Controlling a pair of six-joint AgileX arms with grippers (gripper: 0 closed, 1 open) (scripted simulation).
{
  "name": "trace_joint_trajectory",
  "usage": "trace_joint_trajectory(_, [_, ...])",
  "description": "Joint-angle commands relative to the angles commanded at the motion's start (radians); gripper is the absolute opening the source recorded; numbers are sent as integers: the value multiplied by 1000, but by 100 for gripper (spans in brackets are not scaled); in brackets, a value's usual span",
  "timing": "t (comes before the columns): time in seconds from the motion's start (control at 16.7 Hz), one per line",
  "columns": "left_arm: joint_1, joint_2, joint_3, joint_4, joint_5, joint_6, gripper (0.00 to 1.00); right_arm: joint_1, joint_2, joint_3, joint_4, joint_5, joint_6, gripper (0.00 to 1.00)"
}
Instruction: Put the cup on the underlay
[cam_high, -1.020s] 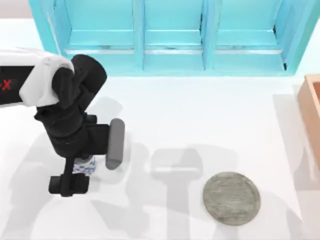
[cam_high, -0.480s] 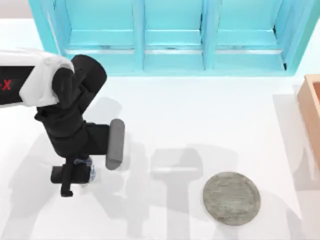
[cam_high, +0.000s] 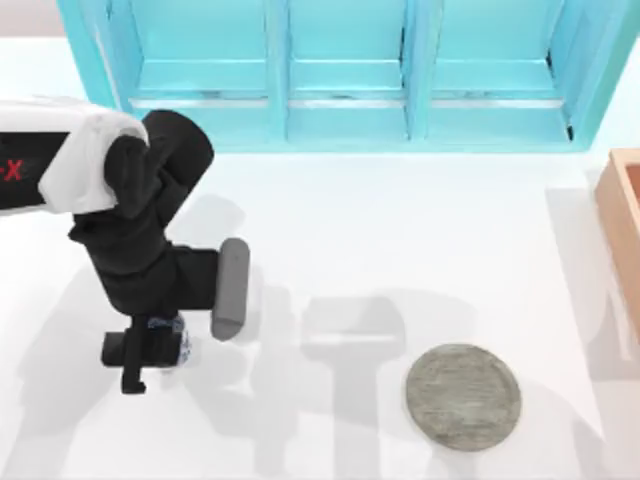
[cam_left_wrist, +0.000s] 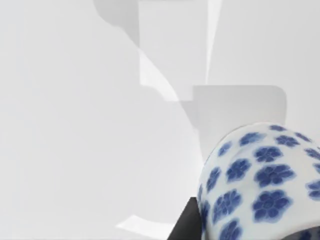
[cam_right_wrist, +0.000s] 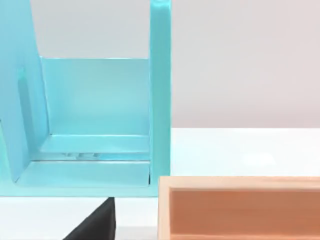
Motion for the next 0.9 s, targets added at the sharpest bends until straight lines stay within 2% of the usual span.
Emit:
trace_joint_trajectory(0.24, [-9,17,16,-16,-1,-24,0,0,0,0,0,0,0,100])
trace_joint_trajectory(0.42, [-41,64,87,-56,-2,-125,0,0,0,0,0,0,0,100])
trace_joint_trajectory(0.6, [-92,128,201,-113,0,-307,0,0,0,0,0,0,0,100])
trace_joint_trajectory(0.9, [-209,266,438,-244,3,-709,0,0,0,0,0,0,0,100])
